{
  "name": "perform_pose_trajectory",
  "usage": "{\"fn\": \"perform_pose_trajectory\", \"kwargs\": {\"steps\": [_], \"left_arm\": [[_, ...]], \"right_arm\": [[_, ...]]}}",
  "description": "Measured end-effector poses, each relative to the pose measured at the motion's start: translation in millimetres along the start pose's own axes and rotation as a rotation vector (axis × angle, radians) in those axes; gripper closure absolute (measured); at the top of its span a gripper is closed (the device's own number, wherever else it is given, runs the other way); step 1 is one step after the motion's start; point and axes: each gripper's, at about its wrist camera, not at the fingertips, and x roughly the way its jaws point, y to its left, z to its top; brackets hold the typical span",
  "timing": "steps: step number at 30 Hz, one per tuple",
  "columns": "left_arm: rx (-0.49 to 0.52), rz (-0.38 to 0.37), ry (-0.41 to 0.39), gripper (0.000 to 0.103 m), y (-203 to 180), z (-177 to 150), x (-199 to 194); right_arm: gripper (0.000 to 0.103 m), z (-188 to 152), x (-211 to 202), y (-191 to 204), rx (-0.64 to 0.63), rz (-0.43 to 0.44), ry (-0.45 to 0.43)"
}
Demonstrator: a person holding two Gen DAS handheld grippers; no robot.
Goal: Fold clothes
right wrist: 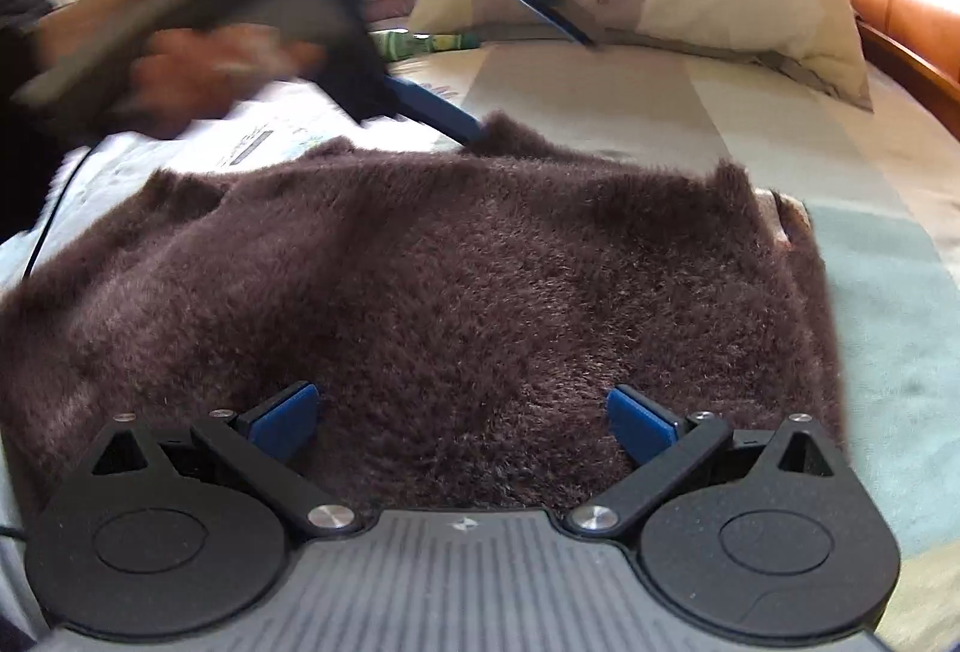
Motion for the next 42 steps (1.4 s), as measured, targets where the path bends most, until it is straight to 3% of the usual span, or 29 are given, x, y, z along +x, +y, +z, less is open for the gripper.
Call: {"fn": "perform_pose_trajectory", "kwargs": {"steps": [3,6,11,15,18,23,28,35,38,42], "left_arm": [[-0.022,0.063,-0.013,0.011,14,5,21],[-0.073,0.032,-0.067,0.01,28,7,25],[-0.012,0.086,-0.078,0.01,16,6,26],[0.032,0.173,-0.108,0.01,-1,2,6],[0.098,0.179,-0.133,0.01,-9,-3,-34],[0.194,0.225,-0.165,0.009,-30,-33,-95],[0.215,0.271,-0.16,0.008,-21,-73,-148],[0.112,0.279,-0.149,0.007,51,-143,-181],[0.034,0.261,-0.149,0.007,87,-169,-178],[0.025,0.211,-0.166,0.007,107,-197,-186]], "right_arm": [[0.0,-5,0,-3,-0.017,0.016,-0.022],[0.0,-8,2,-7,-0.024,0.033,-0.041],[0.0,-12,5,-1,-0.059,0.003,-0.057],[0.0,-13,5,9,-0.089,-0.04,-0.056],[0.0,-9,-3,10,-0.088,-0.047,-0.031],[0.0,-2,-24,15,-0.022,-0.049,-0.042],[0.0,-3,-38,38,-0.031,-0.042,-0.045],[0.0,-7,-41,75,-0.064,-0.021,-0.012],[0.0,-6,-40,87,-0.065,-0.031,-0.001],[0.0,-7,-42,96,-0.058,-0.035,0.017]]}}
